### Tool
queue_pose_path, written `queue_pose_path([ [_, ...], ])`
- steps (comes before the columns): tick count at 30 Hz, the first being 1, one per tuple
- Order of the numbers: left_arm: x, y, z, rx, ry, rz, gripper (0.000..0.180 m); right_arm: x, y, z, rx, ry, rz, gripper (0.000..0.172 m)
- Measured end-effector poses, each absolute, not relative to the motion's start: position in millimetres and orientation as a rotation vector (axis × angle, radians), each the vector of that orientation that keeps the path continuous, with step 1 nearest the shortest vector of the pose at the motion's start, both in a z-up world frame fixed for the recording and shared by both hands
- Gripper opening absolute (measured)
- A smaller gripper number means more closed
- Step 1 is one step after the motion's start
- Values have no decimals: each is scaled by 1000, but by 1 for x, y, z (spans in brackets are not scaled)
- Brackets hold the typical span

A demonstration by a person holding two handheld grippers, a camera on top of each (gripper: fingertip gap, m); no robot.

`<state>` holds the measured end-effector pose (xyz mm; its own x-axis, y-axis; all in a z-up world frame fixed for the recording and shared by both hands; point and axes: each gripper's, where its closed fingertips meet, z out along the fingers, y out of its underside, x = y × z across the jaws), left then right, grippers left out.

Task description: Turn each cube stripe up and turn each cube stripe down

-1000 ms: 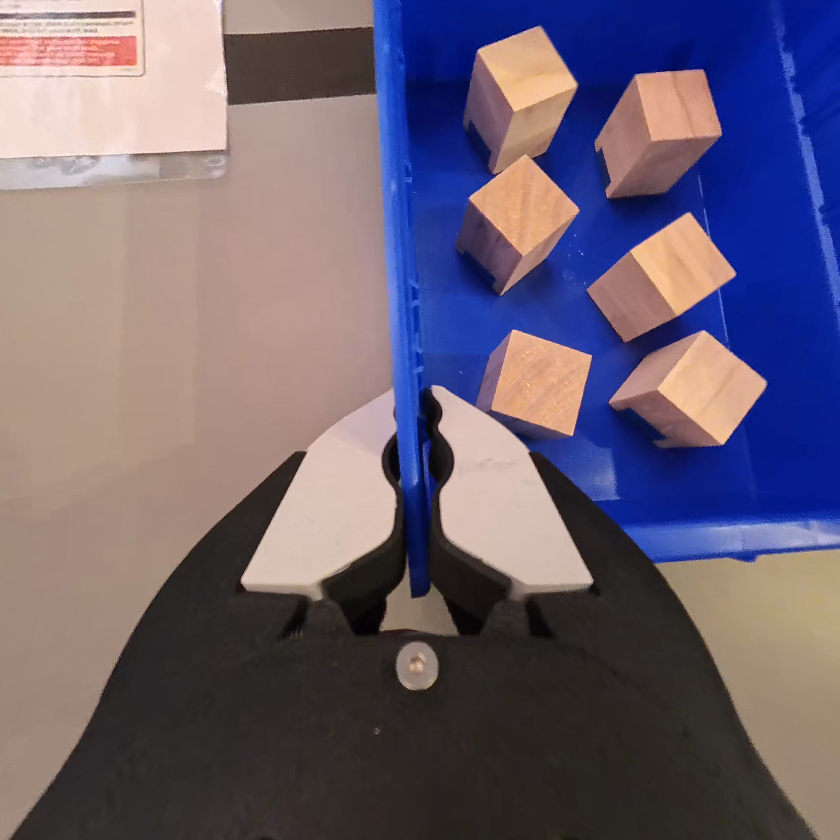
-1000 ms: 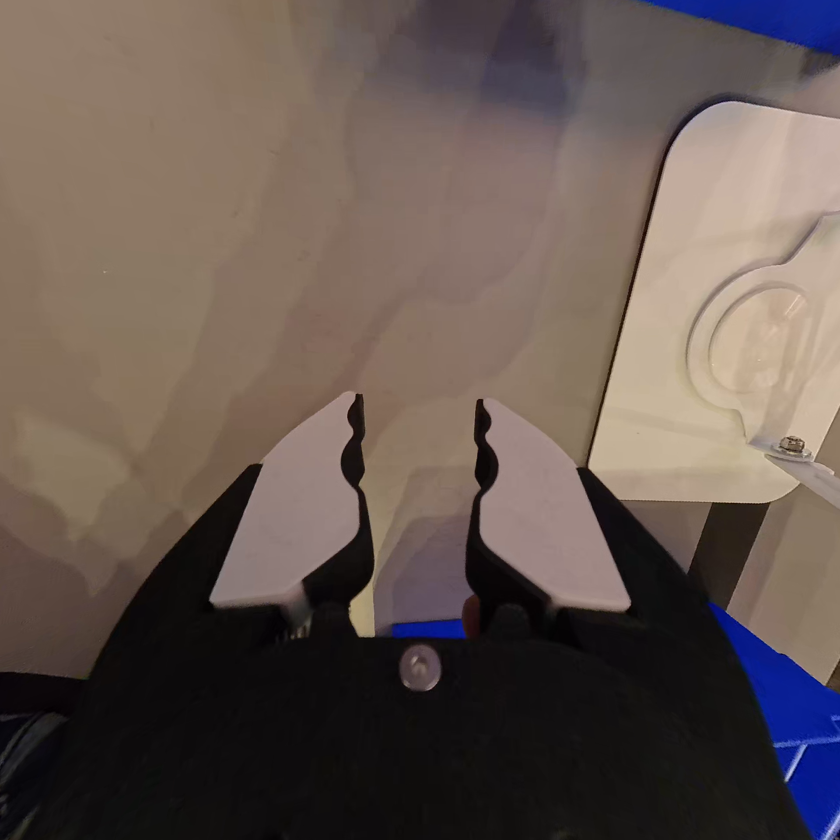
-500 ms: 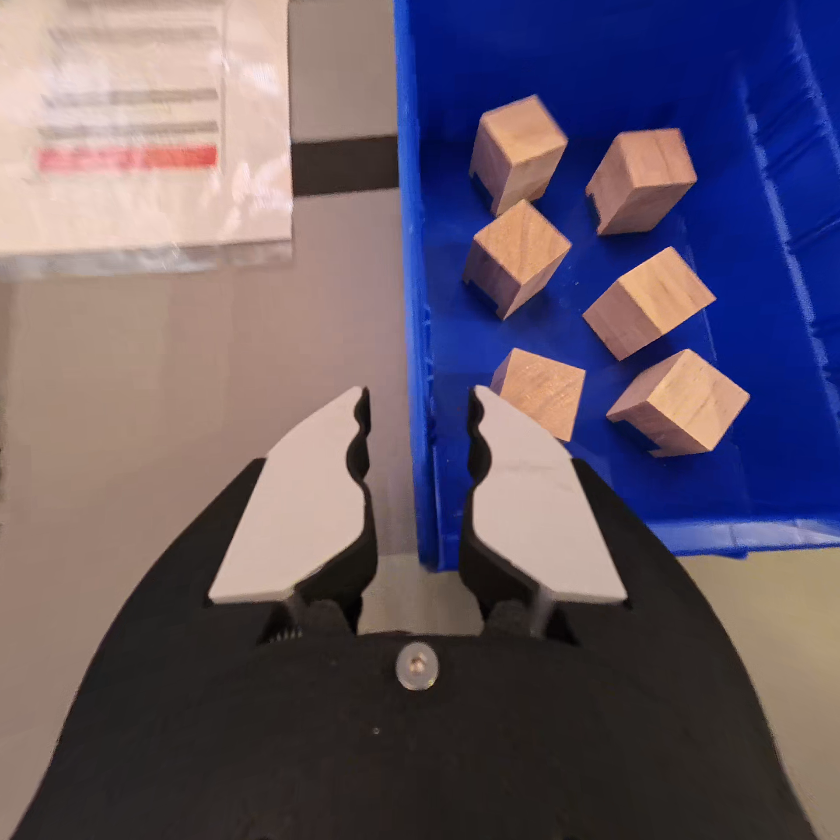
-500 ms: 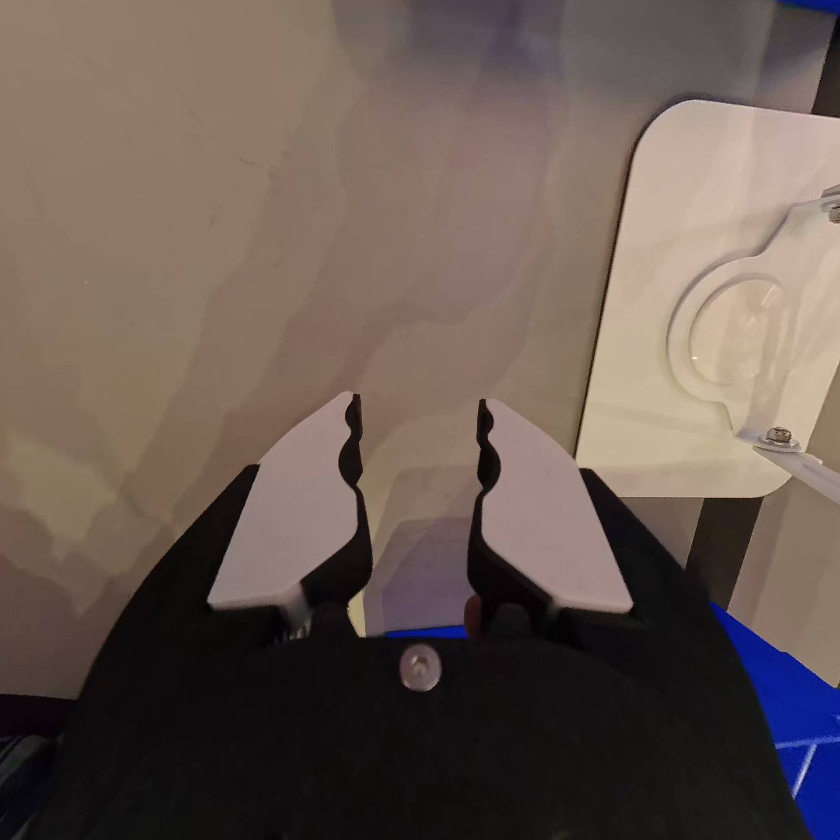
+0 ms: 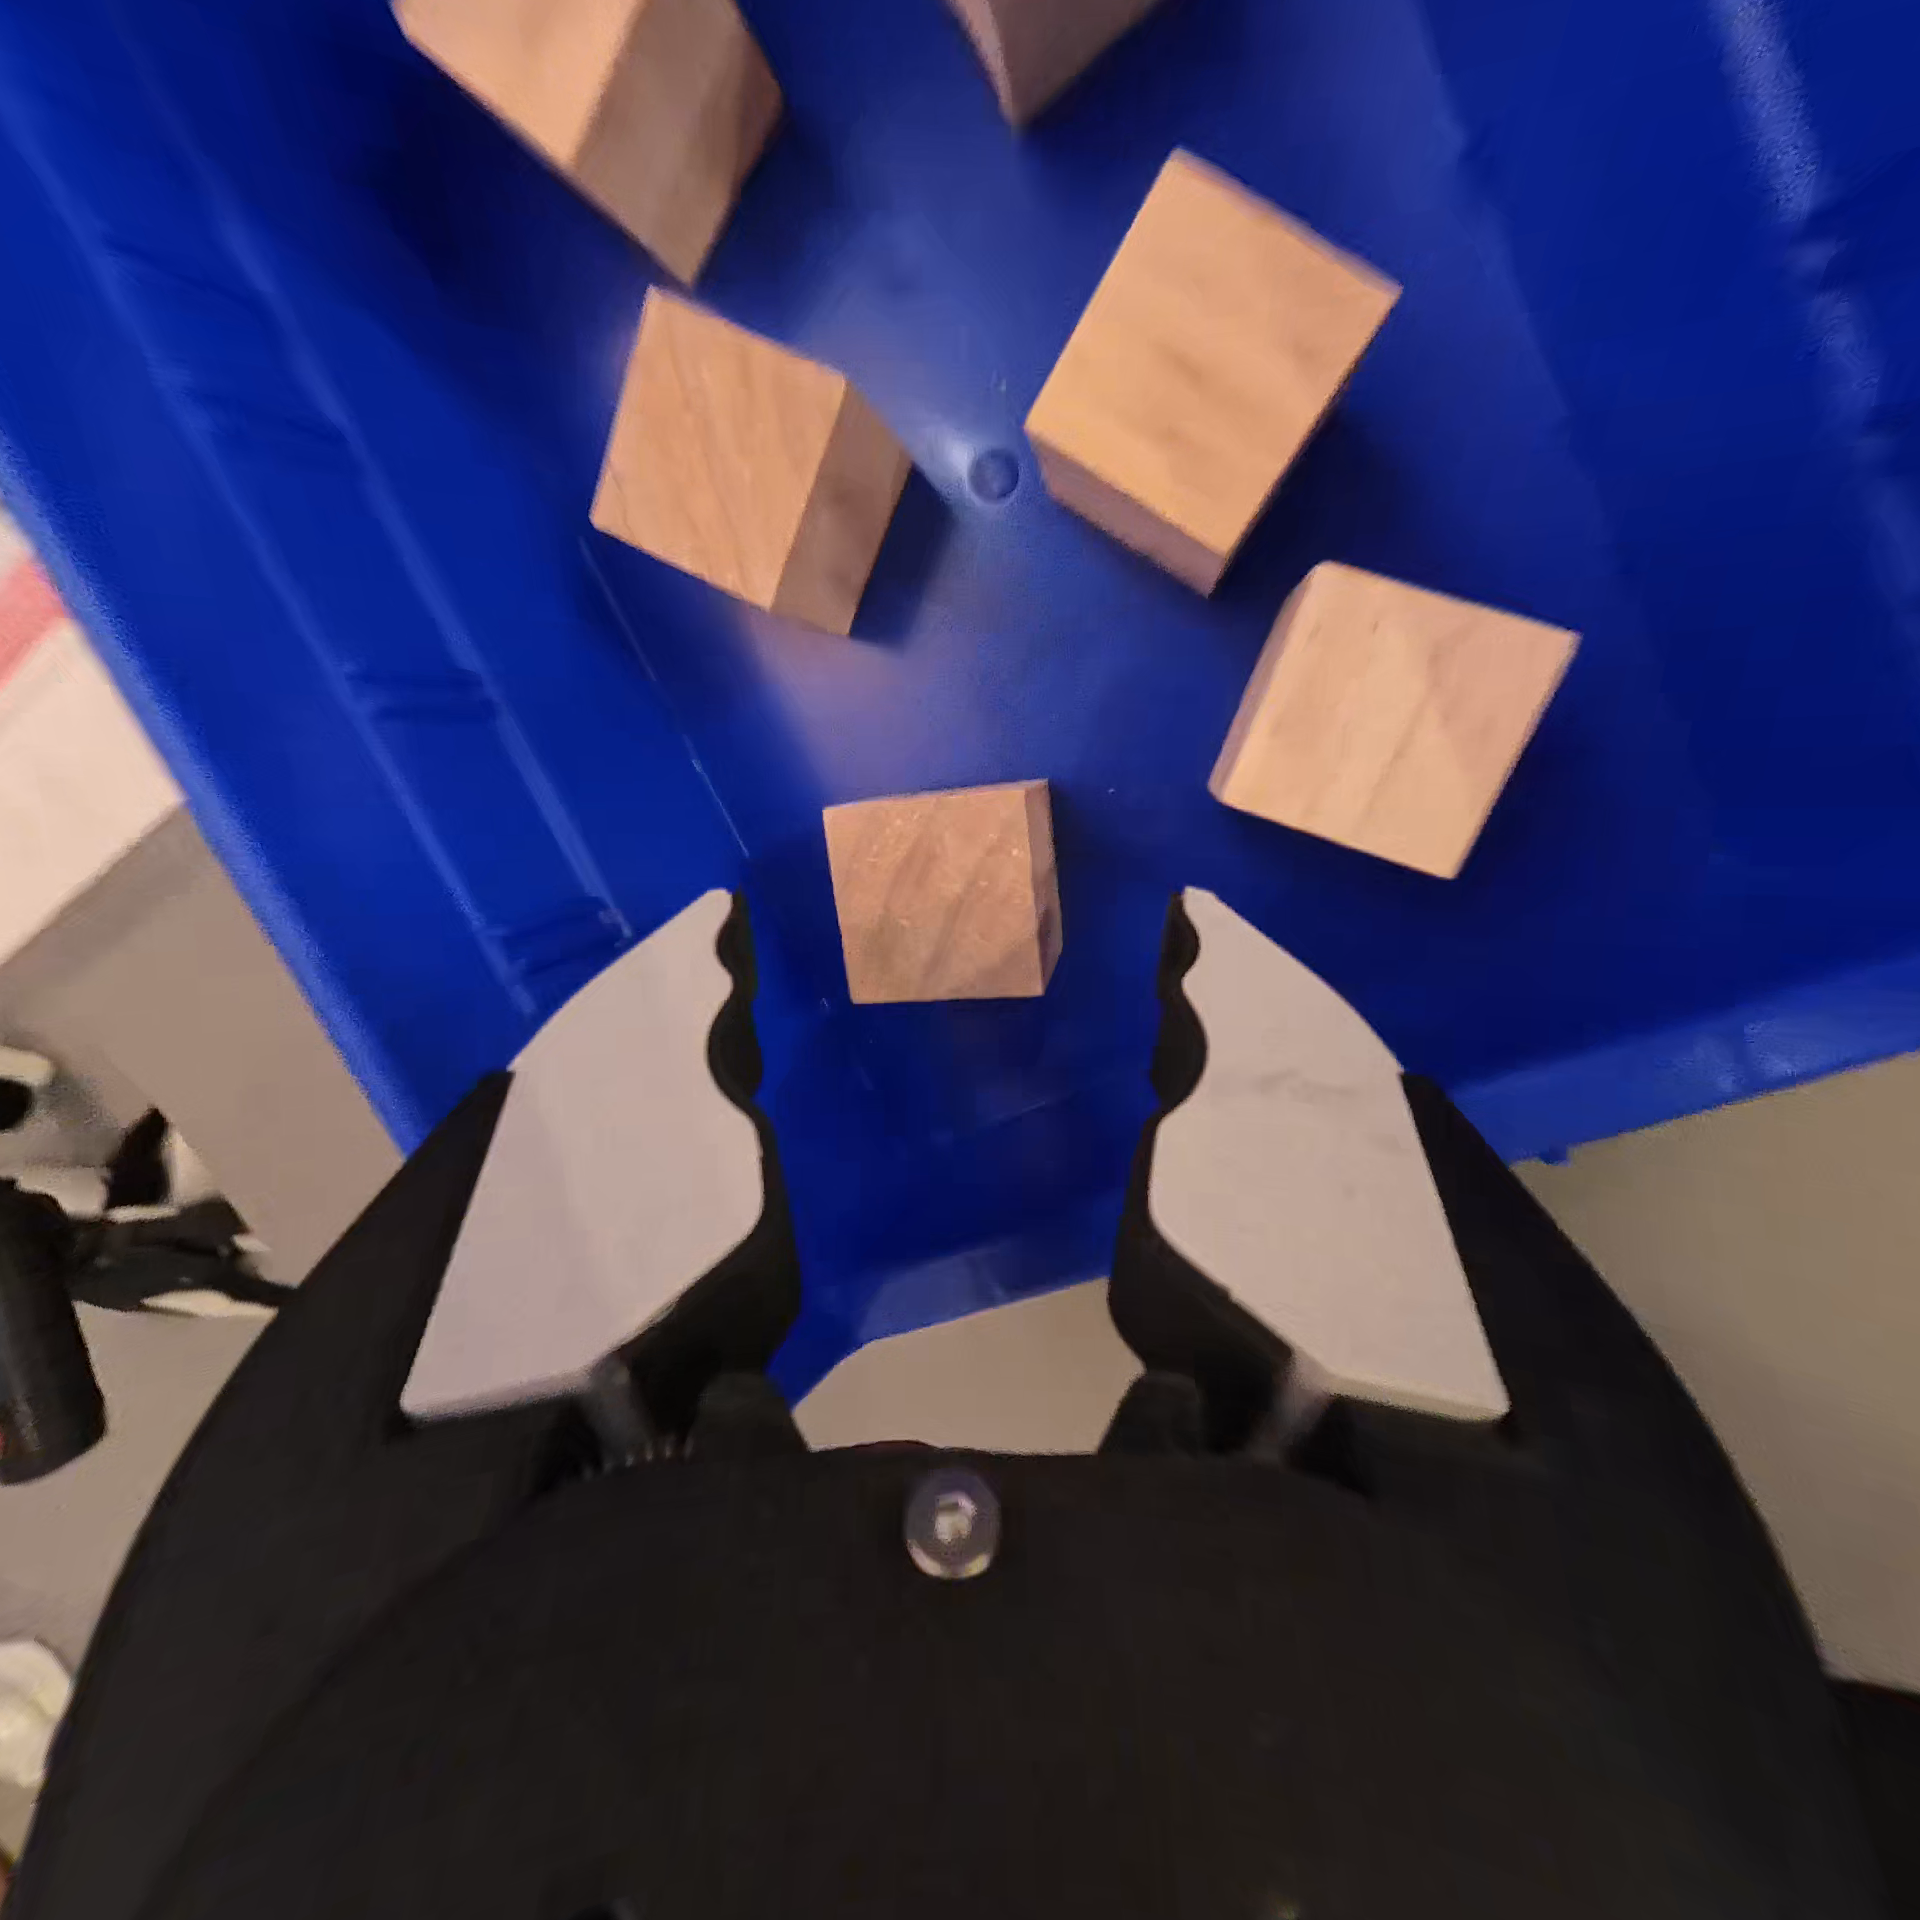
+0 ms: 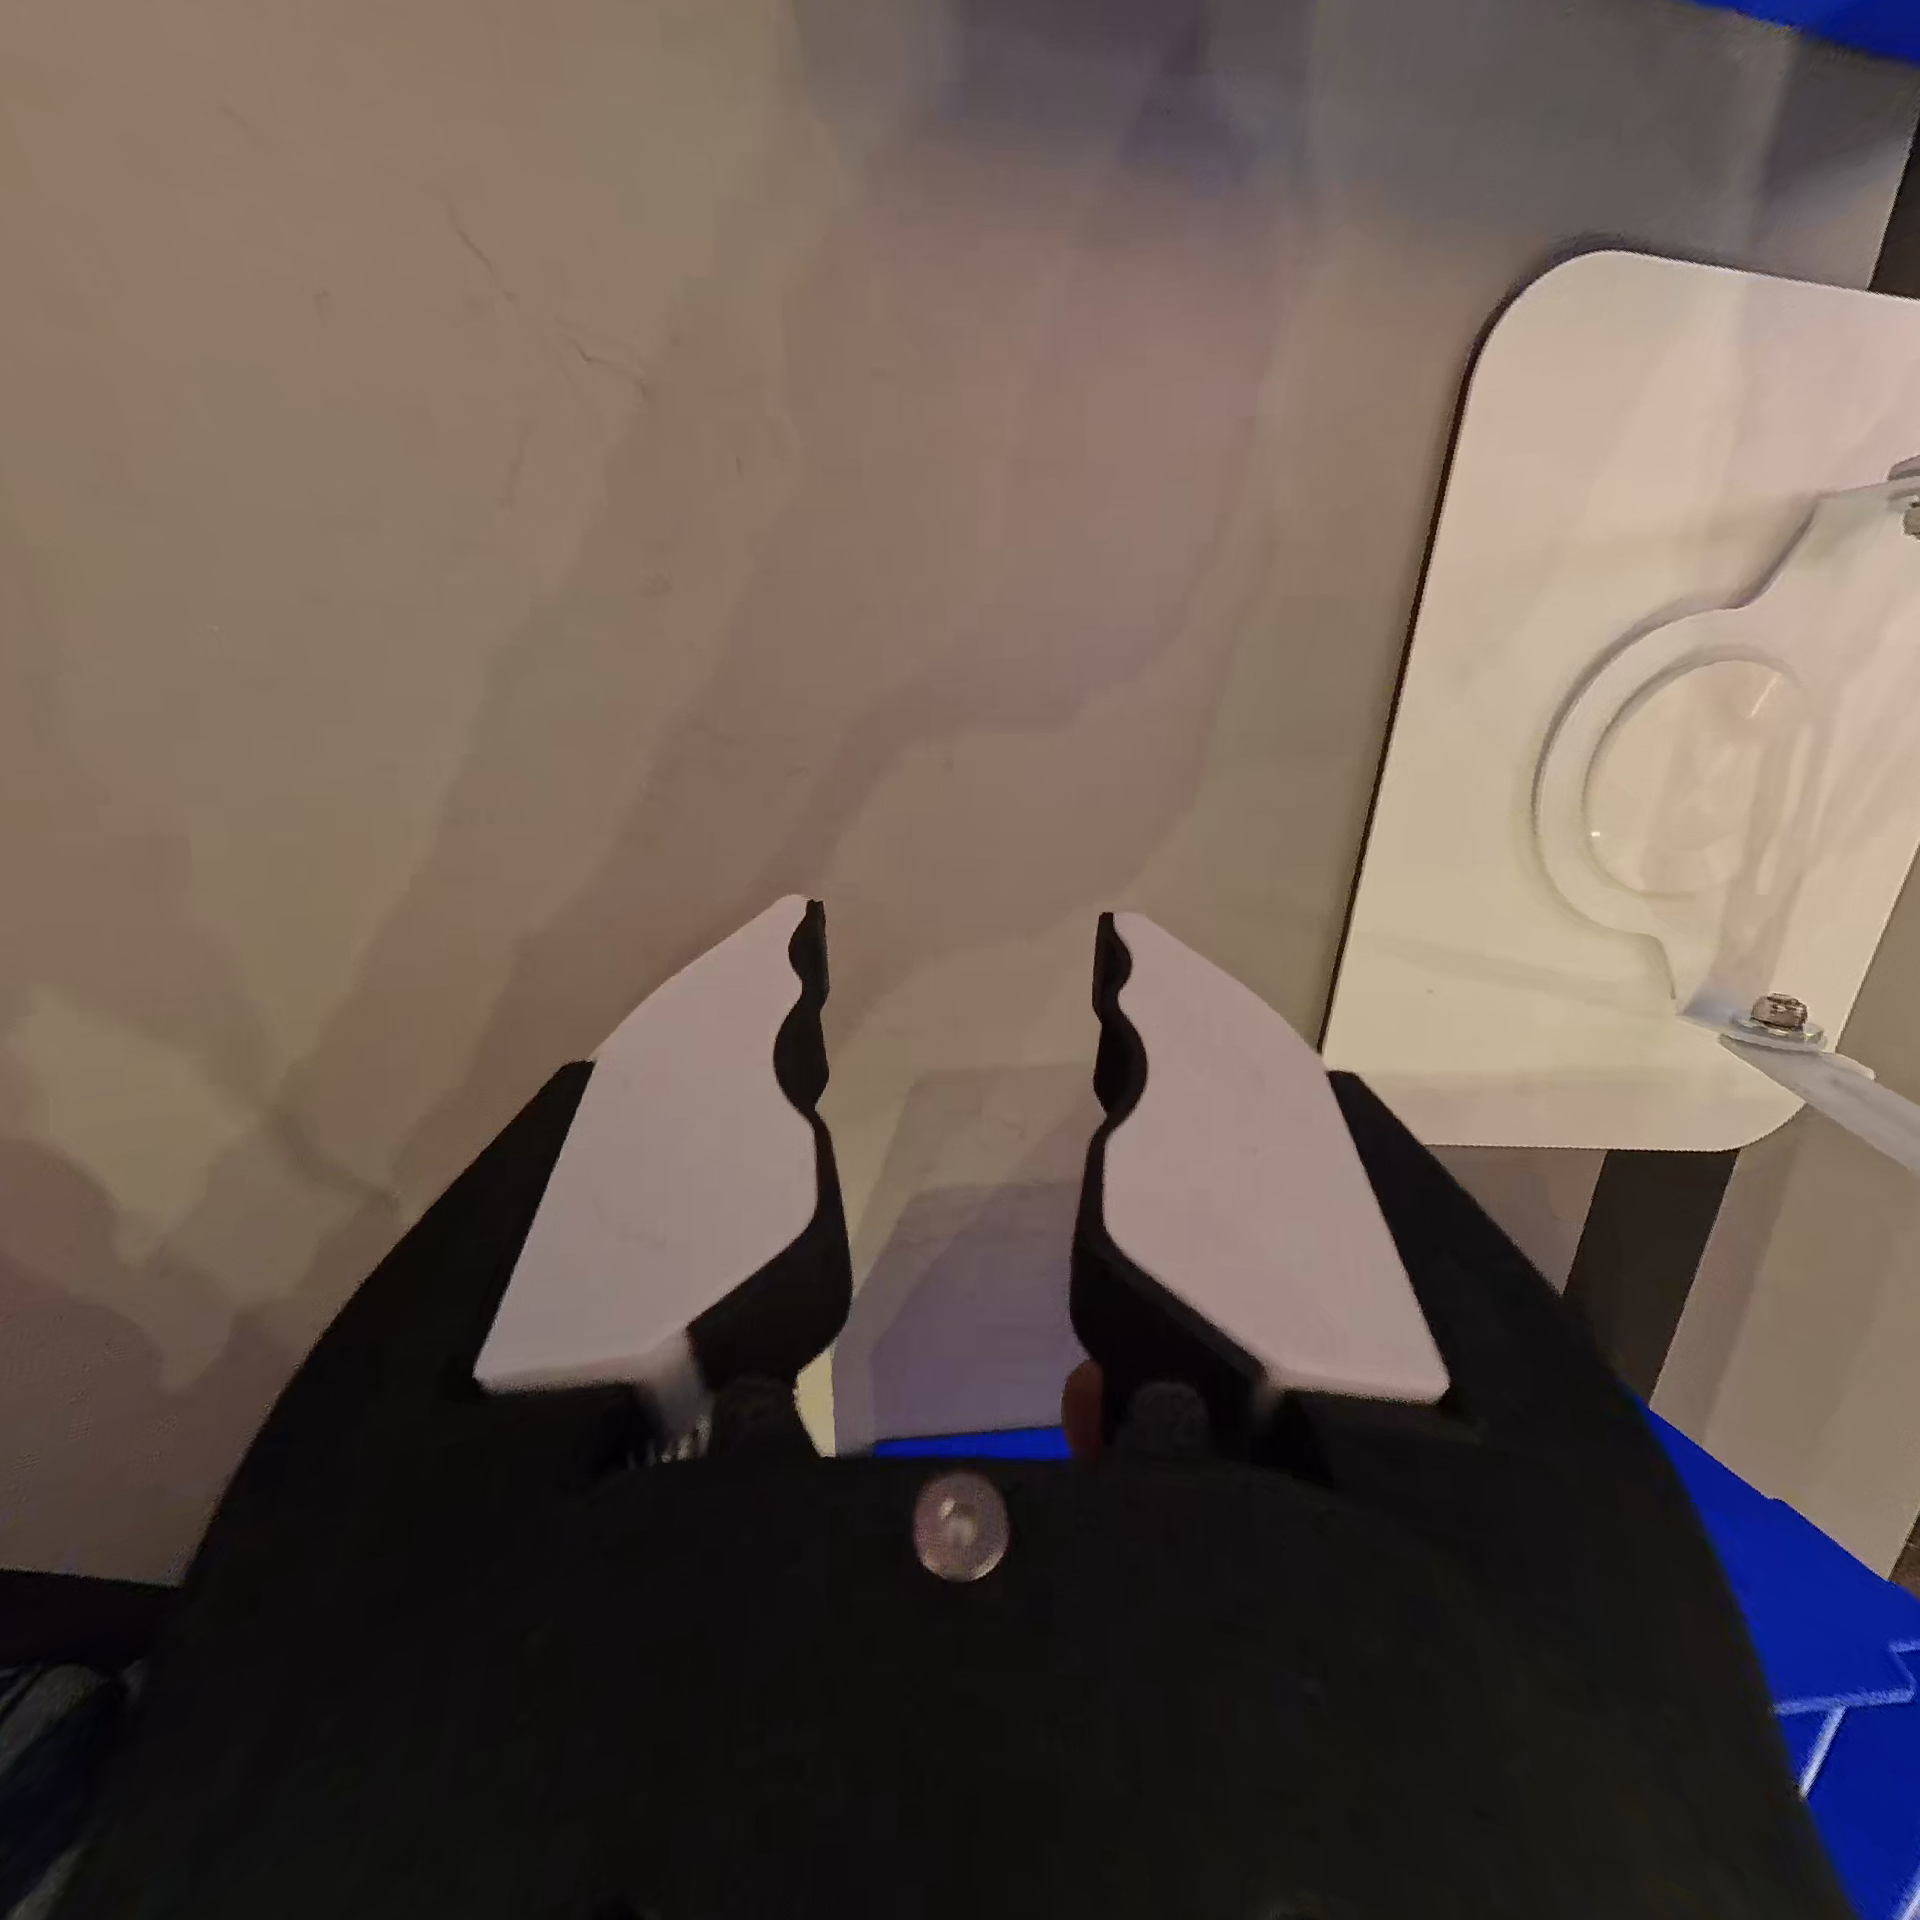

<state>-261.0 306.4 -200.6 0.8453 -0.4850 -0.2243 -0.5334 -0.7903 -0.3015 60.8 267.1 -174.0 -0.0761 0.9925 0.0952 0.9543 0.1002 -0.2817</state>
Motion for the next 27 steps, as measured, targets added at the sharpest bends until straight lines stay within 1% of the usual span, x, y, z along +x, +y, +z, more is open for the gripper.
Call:
queue_pose_path([
  [6,-267,308,-225,-2820,696,164,44,61,270,-175,-1934,-2118,219,49],
  [11,-266,309,-216,-2736,699,148,44,58,273,-173,-1908,-2103,218,48],
  [13,-252,309,-191,-2606,610,-53,44,51,274,-165,-1860,-2070,240,49],
  [14,-234,305,-172,-2498,609,-239,44,45,275,-159,-1815,-2044,251,51],
  [16,-192,289,-122,-2232,586,-649,44,26,276,-138,-1652,-1973,292,61],
  [18,-155,262,-74,-1948,619,-999,44,5,266,-113,-1458,-1896,367,63],
  [19,-140,248,-55,-1819,637,-1135,44,-4,260,-102,-1386,-1858,398,68],
  [21,-117,228,-39,-1707,652,-1273,44,-17,247,-81,-1242,-1788,431,72],
  [23,-91,211,-30,-1608,668,-1397,43,-26,233,-62,-1079,-1724,417,73],
  [27,-45,196,-37,-1537,653,-1578,43,-33,208,-41,-843,-1658,338,69],
])
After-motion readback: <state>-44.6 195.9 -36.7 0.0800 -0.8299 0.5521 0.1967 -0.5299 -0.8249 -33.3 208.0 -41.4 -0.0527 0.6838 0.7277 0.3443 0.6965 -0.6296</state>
